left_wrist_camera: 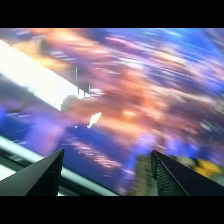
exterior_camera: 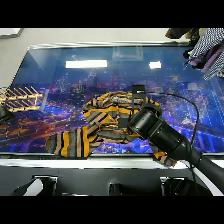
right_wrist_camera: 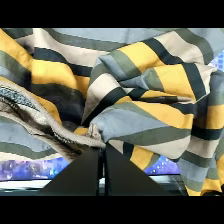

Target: Fold the clothes and pants, and hang the long-sleeved shirts on hangers.

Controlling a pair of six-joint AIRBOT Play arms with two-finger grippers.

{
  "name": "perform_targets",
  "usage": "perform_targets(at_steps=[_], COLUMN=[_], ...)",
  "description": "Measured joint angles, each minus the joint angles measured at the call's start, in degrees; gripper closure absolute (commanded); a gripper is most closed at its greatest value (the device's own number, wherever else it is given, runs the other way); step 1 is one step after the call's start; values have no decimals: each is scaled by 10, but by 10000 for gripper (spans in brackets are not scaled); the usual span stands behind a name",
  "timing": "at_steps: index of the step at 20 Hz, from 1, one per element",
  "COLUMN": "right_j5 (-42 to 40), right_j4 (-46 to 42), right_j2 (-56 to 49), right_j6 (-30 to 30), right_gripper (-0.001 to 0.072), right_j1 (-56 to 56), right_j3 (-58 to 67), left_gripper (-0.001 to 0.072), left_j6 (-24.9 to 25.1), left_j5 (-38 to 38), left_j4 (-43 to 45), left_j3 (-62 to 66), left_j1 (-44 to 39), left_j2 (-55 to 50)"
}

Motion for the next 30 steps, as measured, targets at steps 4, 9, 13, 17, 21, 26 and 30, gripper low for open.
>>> perform_targets(at_steps=[4,9,13,17,21,26,30], right_j5=[-3,9,23,40,45,49,50], right_j4=[9,19,22,23,23,23,21], right_j2=[0,0,0,0,0,0,0], right_j6=[-17,-26,-30,-30,-30,-30,-30], right_gripper=[685,685,685,685,685,685,685], right_j1=[0,0,0,0,0,0,0], right_j3=[0,0,0,0,0,0,0], left_gripper=[98,110,110,116,117,275,275], left_j6=[58,160,218,289,367,409,422], left_j5=[28,60,81,90,95,105,112], left_j4=[-74,-95,-96,-93,-91,-83,-82], left_j3=[-6,-8,-8,-8,-8,-8,-8], left_j1=[130,184,193,194,192,190,180], left_j2=[-54,-136,-190,-233,-265,-287,-300])
